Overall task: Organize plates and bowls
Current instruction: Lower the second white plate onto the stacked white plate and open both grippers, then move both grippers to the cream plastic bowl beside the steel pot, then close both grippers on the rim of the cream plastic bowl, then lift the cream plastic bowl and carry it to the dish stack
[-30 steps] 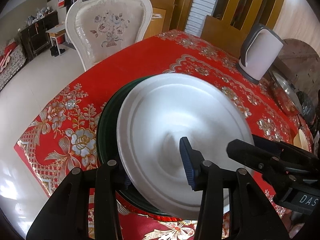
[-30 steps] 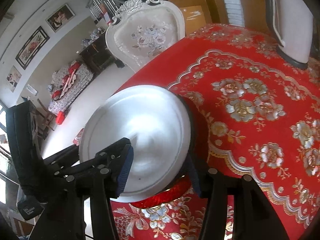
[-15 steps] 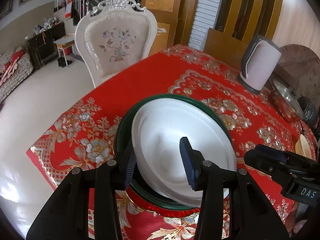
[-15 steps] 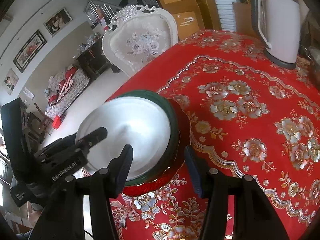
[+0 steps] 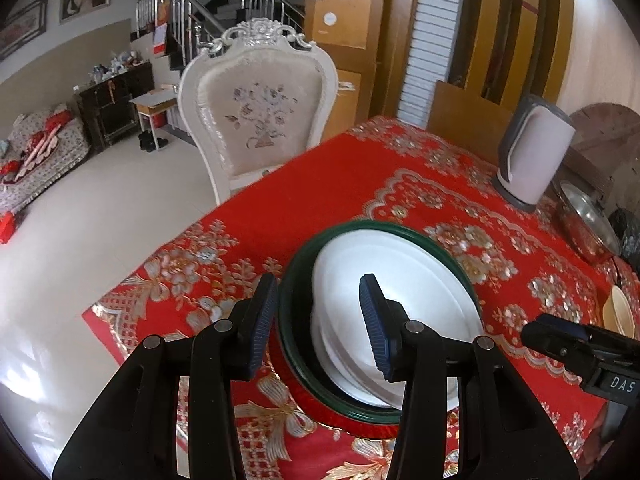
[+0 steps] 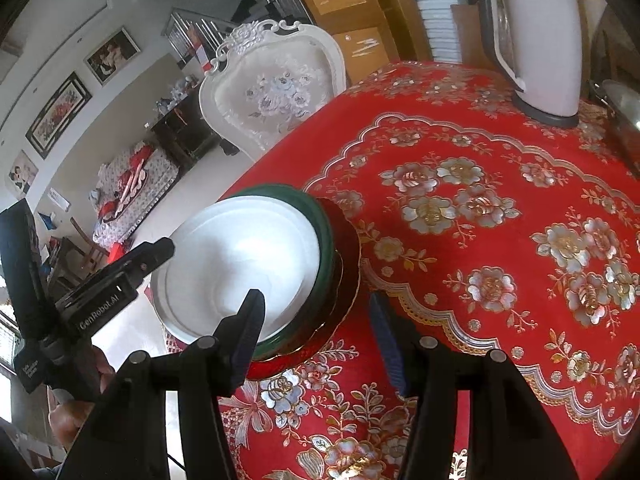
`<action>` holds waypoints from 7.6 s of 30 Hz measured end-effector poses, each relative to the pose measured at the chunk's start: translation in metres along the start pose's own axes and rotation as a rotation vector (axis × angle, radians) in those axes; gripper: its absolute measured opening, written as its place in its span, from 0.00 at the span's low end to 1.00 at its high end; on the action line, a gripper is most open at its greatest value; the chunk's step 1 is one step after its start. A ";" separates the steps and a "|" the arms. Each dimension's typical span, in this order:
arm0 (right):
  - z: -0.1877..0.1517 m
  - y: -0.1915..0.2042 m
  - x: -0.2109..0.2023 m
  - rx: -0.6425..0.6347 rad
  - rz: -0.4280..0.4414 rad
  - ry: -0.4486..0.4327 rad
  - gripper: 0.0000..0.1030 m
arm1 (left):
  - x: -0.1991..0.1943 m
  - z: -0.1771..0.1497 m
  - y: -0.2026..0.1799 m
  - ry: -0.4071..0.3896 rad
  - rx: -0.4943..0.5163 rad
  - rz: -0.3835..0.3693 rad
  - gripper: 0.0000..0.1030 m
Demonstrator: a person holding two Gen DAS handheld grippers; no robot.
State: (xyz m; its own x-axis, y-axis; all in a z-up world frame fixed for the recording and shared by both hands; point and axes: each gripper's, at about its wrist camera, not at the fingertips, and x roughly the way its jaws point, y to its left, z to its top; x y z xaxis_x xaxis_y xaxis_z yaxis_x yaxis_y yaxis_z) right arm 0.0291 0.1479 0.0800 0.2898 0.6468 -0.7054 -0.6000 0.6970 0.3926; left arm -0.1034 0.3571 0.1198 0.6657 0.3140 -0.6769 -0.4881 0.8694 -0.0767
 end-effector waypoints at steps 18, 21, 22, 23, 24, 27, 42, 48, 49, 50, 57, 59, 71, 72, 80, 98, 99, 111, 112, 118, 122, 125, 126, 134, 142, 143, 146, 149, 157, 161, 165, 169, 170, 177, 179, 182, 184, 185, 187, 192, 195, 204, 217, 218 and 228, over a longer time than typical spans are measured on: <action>-0.006 -0.009 -0.004 0.017 0.000 0.004 0.54 | -0.001 -0.008 -0.012 0.070 -0.007 -0.163 0.61; -0.007 -0.014 -0.007 0.027 -0.006 -0.002 0.54 | 0.007 -0.015 -0.007 0.099 -0.012 -0.136 0.61; -0.007 -0.016 -0.008 0.031 -0.006 -0.004 0.54 | 0.009 -0.016 -0.005 0.103 -0.017 -0.131 0.61; -0.007 -0.017 -0.008 0.036 -0.006 -0.005 0.54 | 0.010 -0.016 -0.003 0.106 -0.025 -0.127 0.61; -0.007 -0.019 -0.009 0.041 -0.005 -0.007 0.54 | 0.010 -0.016 -0.002 0.106 -0.034 -0.131 0.61; -0.008 -0.022 -0.012 0.047 -0.002 -0.010 0.54 | 0.004 -0.013 -0.003 0.083 -0.041 -0.141 0.61; -0.031 -0.078 -0.059 0.155 -0.068 -0.070 0.55 | -0.017 -0.021 -0.120 -0.002 0.181 -0.225 0.61; -0.048 -0.115 -0.092 0.222 -0.117 -0.106 0.55 | -0.019 -0.030 -0.181 -0.005 0.262 -0.282 0.61; -0.052 -0.122 -0.099 0.237 -0.127 -0.116 0.55 | -0.019 -0.032 -0.191 -0.003 0.275 -0.290 0.61; -0.055 -0.128 -0.105 0.249 -0.133 -0.124 0.56 | -0.020 -0.034 -0.202 -0.001 0.288 -0.304 0.61; -0.071 -0.163 -0.141 0.317 -0.164 -0.176 0.56 | -0.026 -0.045 -0.263 0.004 0.360 -0.366 0.61; -0.076 -0.174 -0.152 0.337 -0.176 -0.193 0.56 | -0.028 -0.049 -0.275 0.001 0.378 -0.378 0.61; -0.107 -0.235 -0.200 0.459 -0.250 -0.256 0.56 | -0.033 -0.073 -0.369 0.020 0.496 -0.458 0.61; -0.110 -0.240 -0.204 0.469 -0.255 -0.262 0.56 | -0.032 -0.075 -0.375 0.024 0.499 -0.461 0.61; -0.127 -0.278 -0.228 0.558 -0.309 -0.292 0.58 | -0.022 -0.086 -0.418 0.054 0.536 -0.474 0.61; -0.137 -0.315 -0.251 0.632 -0.346 -0.324 0.59 | -0.001 -0.102 -0.470 0.107 0.580 -0.485 0.61; -0.137 -0.316 -0.253 0.633 -0.357 -0.326 0.59 | 0.000 -0.101 -0.471 0.109 0.582 -0.485 0.61; -0.123 -0.337 -0.260 0.674 -0.377 -0.372 0.59 | 0.022 -0.084 -0.491 0.125 0.574 -0.484 0.61; -0.122 -0.340 -0.259 0.679 -0.380 -0.372 0.59 | 0.025 -0.083 -0.494 0.129 0.573 -0.485 0.61; -0.114 -0.359 -0.258 0.715 -0.433 -0.380 0.59 | 0.047 -0.070 -0.507 0.184 0.533 -0.492 0.61; -0.113 -0.374 -0.256 0.746 -0.431 -0.382 0.59 | 0.060 -0.064 -0.511 0.233 0.478 -0.521 0.61; -0.112 -0.384 -0.251 0.757 -0.417 -0.376 0.59 | 0.068 -0.065 -0.520 0.261 0.474 -0.525 0.61; -0.111 -0.386 -0.249 0.756 -0.412 -0.376 0.59 | 0.071 -0.067 -0.523 0.272 0.481 -0.525 0.61; -0.101 -0.400 -0.232 0.735 -0.416 -0.350 0.59 | 0.079 -0.075 -0.539 0.279 0.528 -0.498 0.61; -0.095 -0.409 -0.219 0.699 -0.464 -0.310 0.58 | 0.088 -0.087 -0.552 0.299 0.568 -0.471 0.61; -0.095 -0.410 -0.218 0.698 -0.469 -0.307 0.58 | 0.089 -0.088 -0.553 0.302 0.572 -0.469 0.61; -0.094 -0.410 -0.217 0.687 -0.475 -0.301 0.58 | 0.092 -0.091 -0.555 0.313 0.576 -0.464 0.61; -0.092 -0.411 -0.215 0.679 -0.487 -0.287 0.49 | 0.093 -0.093 -0.558 0.308 0.593 -0.453 0.61; -0.087 -0.409 -0.205 0.640 -0.515 -0.252 0.29 | 0.095 -0.098 -0.562 0.309 0.622 -0.441 0.61; -0.084 -0.405 -0.203 0.612 -0.534 -0.244 0.24 | 0.094 -0.100 -0.562 0.297 0.624 -0.452 0.49; -0.084 -0.400 -0.199 0.584 -0.537 -0.243 0.24 | 0.096 -0.103 -0.563 0.306 0.645 -0.443 0.33; -0.081 -0.393 -0.192 0.546 -0.576 -0.218 0.24 | 0.097 -0.099 -0.557 0.294 0.634 -0.434 0.29; -0.081 -0.392 -0.191 0.544 -0.575 -0.214 0.24 | 0.096 -0.098 -0.555 0.288 0.633 -0.431 0.29; -0.080 -0.373 -0.187 0.515 -0.581 -0.206 0.24 | 0.087 -0.092 -0.538 0.267 0.621 -0.424 0.29; -0.080 -0.369 -0.186 0.509 -0.580 -0.204 0.24 | 0.083 -0.090 -0.532 0.262 0.615 -0.424 0.29; -0.079 -0.360 -0.183 0.497 -0.584 -0.200 0.25 | 0.074 -0.086 -0.523 0.239 0.612 -0.420 0.29; -0.080 -0.355 -0.182 0.490 -0.580 -0.199 0.25 | 0.068 -0.083 -0.515 0.227 0.608 -0.419 0.29; -0.080 -0.352 -0.181 0.488 -0.577 -0.198 0.26 | 0.065 -0.082 -0.512 0.222 0.607 -0.416 0.29; -0.080 -0.346 -0.180 0.484 -0.570 -0.201 0.27 | 0.061 -0.080 -0.505 0.212 0.602 -0.410 0.29; -0.077 -0.323 -0.180 0.452 -0.555 -0.213 0.28 | 0.056 -0.075 -0.483 0.209 0.575 -0.406 0.29; -0.074 -0.311 -0.181 0.434 -0.550 -0.221 0.27 | 0.054 -0.073 -0.468 0.214 0.559 -0.403 0.29; -0.061 -0.265 -0.169 0.349 -0.537 -0.216 0.27 | 0.046 -0.060 -0.416 0.201 0.492 -0.377 0.29; -0.039 -0.185 -0.127 0.208 -0.478 -0.188 0.28 | 0.037 -0.029 -0.312 0.154 0.373 -0.292 0.29; -0.036 -0.178 -0.123 0.195 -0.469 -0.186 0.28 | 0.037 -0.026 -0.304 0.150 0.364 -0.284 0.29; -0.013 -0.109 -0.081 0.061 -0.389 -0.158 0.28 | 0.027 -0.002 -0.214 0.105 0.258 -0.194 0.29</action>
State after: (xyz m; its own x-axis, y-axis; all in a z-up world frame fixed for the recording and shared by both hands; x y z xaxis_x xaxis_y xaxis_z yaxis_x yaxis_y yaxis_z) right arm 0.0611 0.0160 0.0867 0.5997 0.3685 -0.7103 -0.3796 0.9124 0.1529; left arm 0.0180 0.1784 0.1168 0.6640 0.1034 -0.7406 -0.1900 0.9812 -0.0333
